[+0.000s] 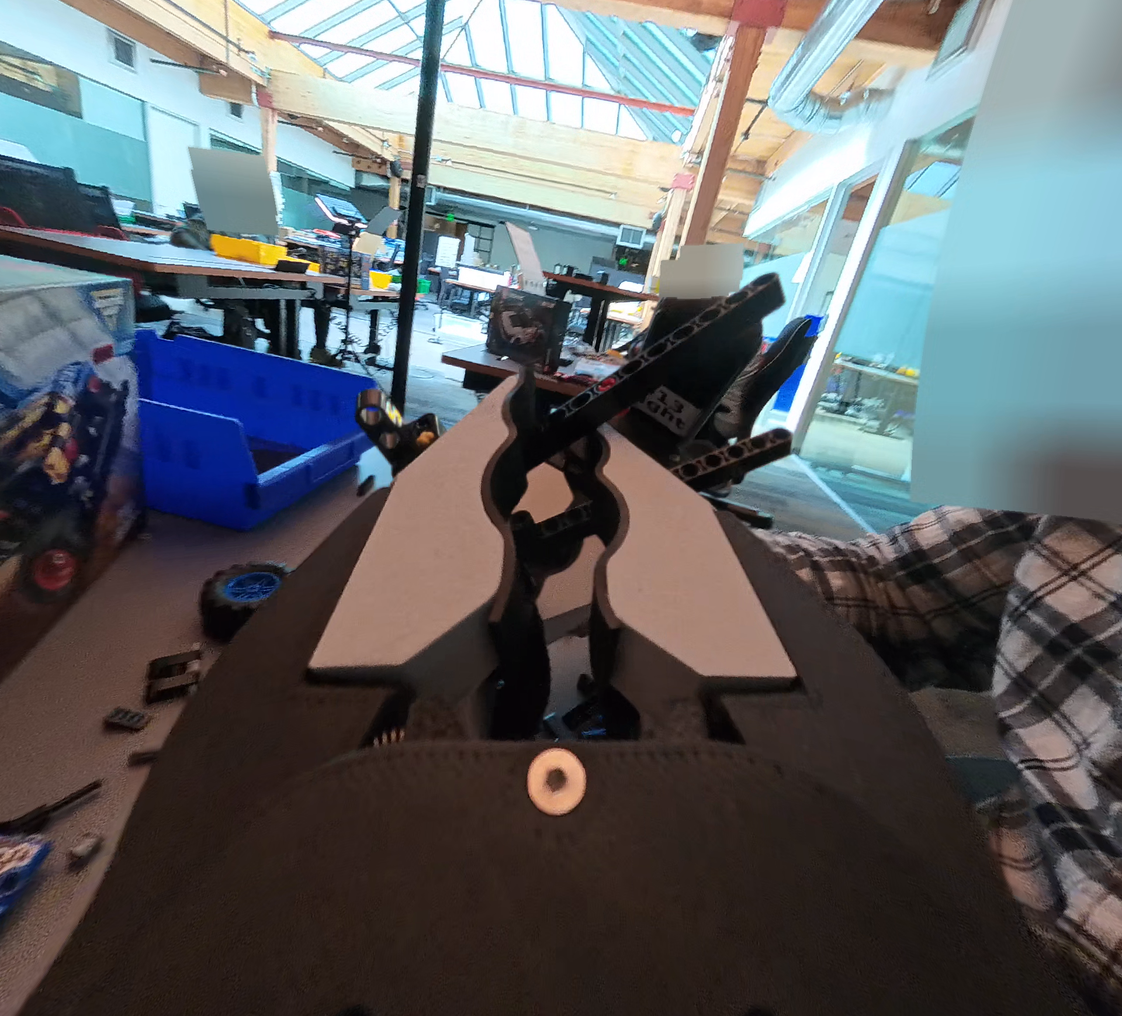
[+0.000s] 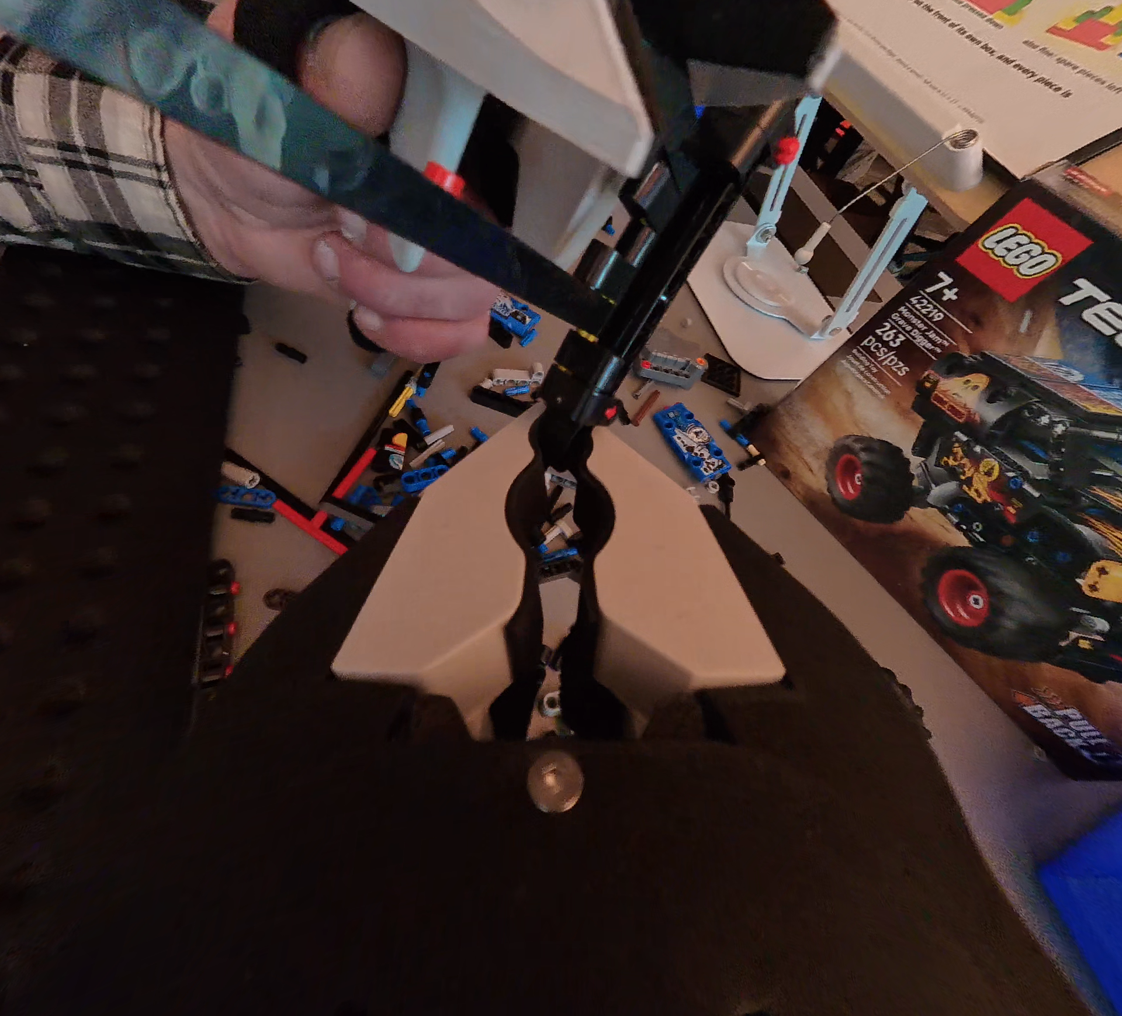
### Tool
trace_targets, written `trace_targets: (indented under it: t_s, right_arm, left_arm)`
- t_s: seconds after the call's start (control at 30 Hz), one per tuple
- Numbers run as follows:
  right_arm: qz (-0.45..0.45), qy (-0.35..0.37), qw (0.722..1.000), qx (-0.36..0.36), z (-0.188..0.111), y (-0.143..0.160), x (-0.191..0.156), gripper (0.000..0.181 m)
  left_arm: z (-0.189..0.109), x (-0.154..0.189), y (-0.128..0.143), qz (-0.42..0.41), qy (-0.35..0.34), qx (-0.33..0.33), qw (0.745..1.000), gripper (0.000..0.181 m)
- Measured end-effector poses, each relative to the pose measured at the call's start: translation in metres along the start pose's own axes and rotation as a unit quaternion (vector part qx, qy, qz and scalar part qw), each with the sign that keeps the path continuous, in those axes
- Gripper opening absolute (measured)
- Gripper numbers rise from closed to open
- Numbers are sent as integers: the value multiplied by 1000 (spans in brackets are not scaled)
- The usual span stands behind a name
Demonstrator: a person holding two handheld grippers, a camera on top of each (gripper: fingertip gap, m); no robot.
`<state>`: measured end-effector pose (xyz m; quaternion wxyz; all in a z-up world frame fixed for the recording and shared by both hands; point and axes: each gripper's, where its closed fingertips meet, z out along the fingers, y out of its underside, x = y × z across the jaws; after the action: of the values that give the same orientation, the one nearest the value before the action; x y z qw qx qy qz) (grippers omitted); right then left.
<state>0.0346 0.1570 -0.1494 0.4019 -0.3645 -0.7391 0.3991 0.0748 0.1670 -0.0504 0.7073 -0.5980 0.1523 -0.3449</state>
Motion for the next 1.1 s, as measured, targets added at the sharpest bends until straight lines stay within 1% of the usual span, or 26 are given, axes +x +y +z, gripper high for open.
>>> trace_targets:
  t_s: [0.2, 0.27, 0.33, 0.37, 0.43, 0.47, 0.5, 0.53, 0.57, 0.6, 0.63, 0.7, 0.77, 0.83, 0.87, 0.9, 0.93, 0.97, 1.0, 1.03, 1.07, 1.1]
  right_arm:
    - [-84, 58, 995, -16, -4, -1, 7, 1]
    - [-74, 58, 996, -11, -4, 0, 10, 0]
    - [-96, 71, 993, -13, -7, 0, 13, 0]
    - [-95, 63, 993, -9, -8, -1, 10, 0]
    - [-58, 38, 998, 9, -9, -1, 8, 0]
    - [-32, 21, 999, 20, -10, -2, 7, 0]
    - [-12, 16, 1000, 22, -11, 0, 9, 0]
    - [4, 4, 1000, 27, -11, 0, 9, 11]
    - [30, -22, 998, 41, -13, -3, 6, 20]
    - [55, -48, 996, 48, -15, -5, 2, 29]
    - [57, -57, 996, 46, -18, -5, 1, 33]
    - [28, -56, 996, 60, -27, -11, 0, 31]
    - [7, -56, 995, 80, -34, -19, -4, 25]
    - [-2, -41, 995, 86, -41, -22, 0, 19]
    - [-1, -39, 995, 90, -46, -24, 3, 22]
    - [16, -51, 992, 117, -54, -31, 4, 22]
    - [40, -69, 986, 145, -60, -38, 4, 28]
    - [65, -89, 981, 163, -64, -44, 4, 39]
    - [81, -107, 977, 168, -62, -46, 2, 42]
    - [77, -112, 977, 162, -55, -45, -3, 41]
    - [64, -120, 978, 155, -46, -44, -11, 37]
    - [54, -133, 977, 157, -40, -45, -21, 27]
  left_arm:
    - [-6, -4, -7, -71, 28, 36, 996, 13]
    - [-7, -5, -6, -82, 33, 39, 995, 13]
    - [-8, -2, -8, -95, 51, 43, 993, 13]
    - [-9, -5, -7, -78, 39, 39, 995, 13]
    - [-11, -12, -3, 13, -9, 11, 1000, 13]
    - [-12, -12, -7, 20, -16, 19, 999, 13]
    - [-14, -4, -10, 17, 13, 32, 999, 9]
    - [-12, -10, -7, 32, -12, 21, 999, 6]
    - [-10, -11, 2, 89, -31, -9, 996, 5]
    - [-7, -12, 7, 122, -49, -27, 991, 5]
    - [-5, -10, 11, 143, -51, -38, 988, 4]
    - [-4, -20, 21, 173, -80, -68, 979, 5]
    - [-5, -25, 18, 163, -88, -63, 981, 5]
    - [-10, -34, 15, 173, -108, -67, 977, 5]
    - [-12, -38, 15, 185, -117, -75, 973, 5]
    - [-13, -41, 18, 198, -124, -87, 969, 4]
    - [-13, -44, 22, 211, -130, -99, 964, 4]
    - [-12, -46, 27, 219, -130, -112, 960, 5]
    - [-9, -44, 32, 227, -126, -124, 958, 5]
    - [-5, -42, 38, 241, -124, -138, 953, 5]
    - [-2, -44, 46, 256, -130, -160, 945, 5]
    - [-1, -46, 52, 264, -136, -177, 938, 6]
